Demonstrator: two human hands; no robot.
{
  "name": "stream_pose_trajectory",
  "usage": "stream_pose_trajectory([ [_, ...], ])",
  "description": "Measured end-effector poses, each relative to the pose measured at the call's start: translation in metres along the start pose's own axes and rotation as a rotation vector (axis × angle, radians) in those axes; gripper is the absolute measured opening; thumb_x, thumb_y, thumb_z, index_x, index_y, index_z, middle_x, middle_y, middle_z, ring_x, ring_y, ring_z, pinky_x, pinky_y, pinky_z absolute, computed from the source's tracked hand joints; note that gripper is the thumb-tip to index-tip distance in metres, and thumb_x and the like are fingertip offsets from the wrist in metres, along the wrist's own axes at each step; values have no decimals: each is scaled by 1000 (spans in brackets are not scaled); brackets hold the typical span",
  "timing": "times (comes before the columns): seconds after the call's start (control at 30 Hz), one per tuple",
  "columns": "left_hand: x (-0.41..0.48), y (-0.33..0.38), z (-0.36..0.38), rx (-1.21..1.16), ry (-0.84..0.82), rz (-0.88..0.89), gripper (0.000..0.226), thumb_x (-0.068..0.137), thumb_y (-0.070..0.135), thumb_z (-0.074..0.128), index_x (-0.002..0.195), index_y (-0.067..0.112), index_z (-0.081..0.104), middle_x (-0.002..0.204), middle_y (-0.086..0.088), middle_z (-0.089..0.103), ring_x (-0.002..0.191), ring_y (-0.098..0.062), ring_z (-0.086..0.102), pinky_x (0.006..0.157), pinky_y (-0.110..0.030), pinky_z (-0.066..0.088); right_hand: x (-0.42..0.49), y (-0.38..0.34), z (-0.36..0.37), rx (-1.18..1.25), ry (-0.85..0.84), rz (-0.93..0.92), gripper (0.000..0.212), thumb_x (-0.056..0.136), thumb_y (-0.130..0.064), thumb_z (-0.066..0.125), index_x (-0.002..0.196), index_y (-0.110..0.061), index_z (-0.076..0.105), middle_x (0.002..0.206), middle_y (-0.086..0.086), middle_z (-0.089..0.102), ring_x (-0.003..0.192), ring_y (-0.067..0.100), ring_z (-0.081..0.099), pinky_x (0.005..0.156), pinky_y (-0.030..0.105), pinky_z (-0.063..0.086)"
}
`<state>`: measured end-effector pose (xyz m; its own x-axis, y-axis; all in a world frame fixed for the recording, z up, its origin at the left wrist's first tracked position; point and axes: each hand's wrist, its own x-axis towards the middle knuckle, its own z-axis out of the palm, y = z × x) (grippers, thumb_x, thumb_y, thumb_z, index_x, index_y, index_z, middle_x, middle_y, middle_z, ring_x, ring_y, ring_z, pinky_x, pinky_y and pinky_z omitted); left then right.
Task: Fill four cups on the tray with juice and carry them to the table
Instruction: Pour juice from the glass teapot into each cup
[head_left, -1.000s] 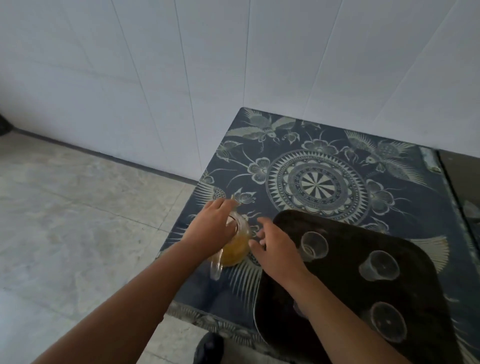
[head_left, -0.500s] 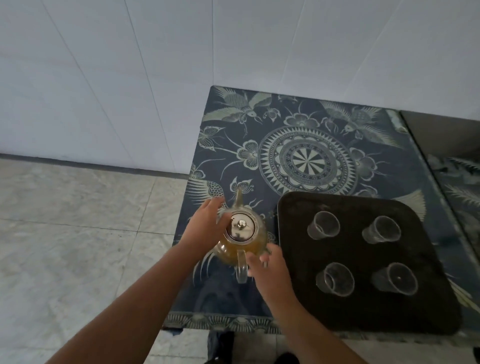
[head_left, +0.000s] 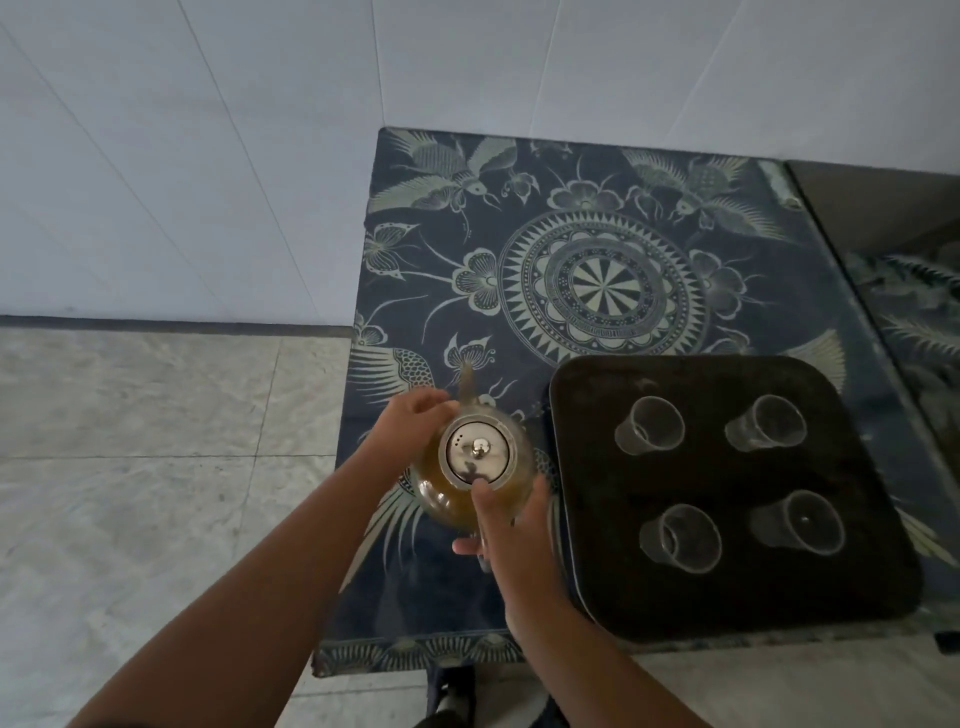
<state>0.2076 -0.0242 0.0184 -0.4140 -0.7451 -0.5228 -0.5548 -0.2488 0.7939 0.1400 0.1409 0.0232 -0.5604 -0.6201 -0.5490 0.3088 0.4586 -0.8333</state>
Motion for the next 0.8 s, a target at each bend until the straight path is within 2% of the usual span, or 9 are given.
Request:
stream_pose_trajectory([
  [0.13,12,-3,-1,-71,-66,1,29,99,23,64,127,15,71,113,-5,75,109,-24,70,104,-47,53,8,2,5,37,51,87,91,87,-47,70,158,-27,16,134,9,59,101,36,70,45,18,49],
  [0.23,18,1,-2,-84,-134,37,17,102,17,60,113,20,72,104,-4,75,98,-21,71,87,-34,55,10,1,6,20,46,115,90,88,-51,68,158,-34,13,137,1,55,101,22,67,53,21,53],
  [0.3,22,3,-3,-81,-164,42,16,102,18,61,112,16,73,101,-7,76,90,-18,72,78,-28,53,9,2,6,23,30,117,90,89,-51,67,157,-37,11,138,-5,51,95,12,64,60,28,57],
  [0.37,23,3,-4,-77,-196,44,19,101,21,62,114,12,74,103,-11,77,90,-20,74,77,-28,54,10,3,6,30,27,105,92,86,-55,68,157,-39,11,140,-9,48,100,9,61,70,35,60],
  [0.43,25,1,-5,-77,-222,57,19,101,24,64,113,14,75,102,-11,79,89,-20,76,79,-30,55,9,0,6,63,34,88,97,78,-64,71,155,-41,17,142,-14,49,115,11,57,90,46,57],
  [0.53,26,0,-5,-93,-241,55,18,102,21,62,111,14,76,104,-17,78,90,-26,75,81,-34,56,7,1,5,102,61,49,92,69,-68,74,148,-42,34,127,-27,56,120,7,57,105,52,48],
  [0.63,25,-3,0,-92,-245,48,21,102,18,61,114,9,74,111,-26,74,97,-37,73,85,-37,57,3,5,3,103,97,61,92,63,-73,70,144,-44,40,128,-22,60,117,8,60,97,47,55],
  [0.73,25,-4,3,-101,-233,49,17,101,20,62,110,10,73,107,-23,74,91,-28,70,87,-41,56,-1,5,1,83,105,100,84,72,-67,71,146,-44,37,132,-13,59,105,10,67,68,37,63],
  [0.8,25,-6,4,-115,-220,50,15,100,21,64,109,13,72,102,-15,76,91,-25,72,87,-42,56,-1,4,-2,75,89,108,79,77,-61,73,145,-43,38,131,-12,59,103,10,67,66,36,63],
])
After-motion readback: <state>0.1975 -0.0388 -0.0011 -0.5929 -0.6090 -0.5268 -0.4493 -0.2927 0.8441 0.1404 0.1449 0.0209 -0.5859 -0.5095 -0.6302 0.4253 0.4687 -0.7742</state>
